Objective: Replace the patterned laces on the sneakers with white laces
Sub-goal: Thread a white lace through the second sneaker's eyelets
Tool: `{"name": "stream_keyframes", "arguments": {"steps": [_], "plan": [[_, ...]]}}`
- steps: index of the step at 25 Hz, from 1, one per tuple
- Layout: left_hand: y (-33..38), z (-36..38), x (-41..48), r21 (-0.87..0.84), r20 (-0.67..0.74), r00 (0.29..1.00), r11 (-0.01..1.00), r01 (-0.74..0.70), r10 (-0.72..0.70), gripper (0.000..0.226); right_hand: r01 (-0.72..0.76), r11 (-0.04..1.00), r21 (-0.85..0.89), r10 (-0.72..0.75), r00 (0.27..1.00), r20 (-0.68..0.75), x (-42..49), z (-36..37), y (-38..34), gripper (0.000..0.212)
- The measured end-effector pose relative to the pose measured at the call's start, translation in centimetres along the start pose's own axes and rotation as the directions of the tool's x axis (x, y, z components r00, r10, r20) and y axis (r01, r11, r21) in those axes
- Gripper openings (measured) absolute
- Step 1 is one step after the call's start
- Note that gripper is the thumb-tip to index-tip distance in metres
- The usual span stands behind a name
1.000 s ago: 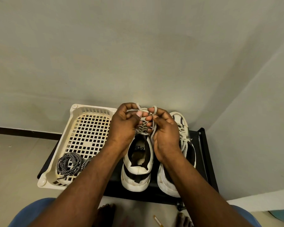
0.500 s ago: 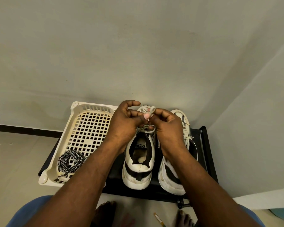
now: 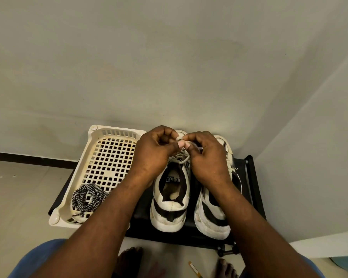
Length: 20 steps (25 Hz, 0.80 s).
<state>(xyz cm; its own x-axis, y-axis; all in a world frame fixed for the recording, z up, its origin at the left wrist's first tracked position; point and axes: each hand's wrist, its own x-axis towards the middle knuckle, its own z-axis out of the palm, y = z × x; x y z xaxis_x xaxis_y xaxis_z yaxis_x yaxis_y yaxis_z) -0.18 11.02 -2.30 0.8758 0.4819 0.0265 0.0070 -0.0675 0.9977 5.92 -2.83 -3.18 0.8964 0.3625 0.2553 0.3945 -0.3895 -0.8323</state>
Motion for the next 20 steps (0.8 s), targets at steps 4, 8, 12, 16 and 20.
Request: {"name": "stream_keyframes", "arguments": {"steps": [4, 8, 12, 16, 20], "plan": [[-0.1, 0.3, 0.0, 0.156, -0.062, 0.996, 0.986, -0.061, 0.072, 0.010, -0.072, 0.992, 0.106, 0.067, 0.996, 0.055, 0.0, -0.3, -0.3, 0.014], [0.2, 0.6, 0.0, -0.093, -0.079, 0.995, 0.994, 0.061, -0.068, 0.009, -0.091, 0.968, 0.233, 0.070, 0.993, 0.095, 0.0, -0.4, -0.5, 0.021], [1.4, 0.1, -0.1, -0.440, 0.055, 0.954, 0.851, 0.288, -0.295, 0.016, -0.036, 0.952, 0.304, -0.011, 0.988, 0.151, -0.6, -0.5, -0.9, 0.024], [1.5, 0.2, -0.2, -0.459, 0.073, 0.925, 0.811, 0.363, -0.373, 0.007, -0.029, 0.950, 0.312, 0.028, 1.000, 0.008, -0.5, 0.3, -0.9, 0.012], [0.7, 0.1, 0.4, -0.369, -0.039, 0.913, 0.855, 0.364, -0.406, 0.013, -0.109, 0.807, 0.580, 0.108, 0.993, 0.037, -0.5, 0.5, -1.3, 0.014]]}}
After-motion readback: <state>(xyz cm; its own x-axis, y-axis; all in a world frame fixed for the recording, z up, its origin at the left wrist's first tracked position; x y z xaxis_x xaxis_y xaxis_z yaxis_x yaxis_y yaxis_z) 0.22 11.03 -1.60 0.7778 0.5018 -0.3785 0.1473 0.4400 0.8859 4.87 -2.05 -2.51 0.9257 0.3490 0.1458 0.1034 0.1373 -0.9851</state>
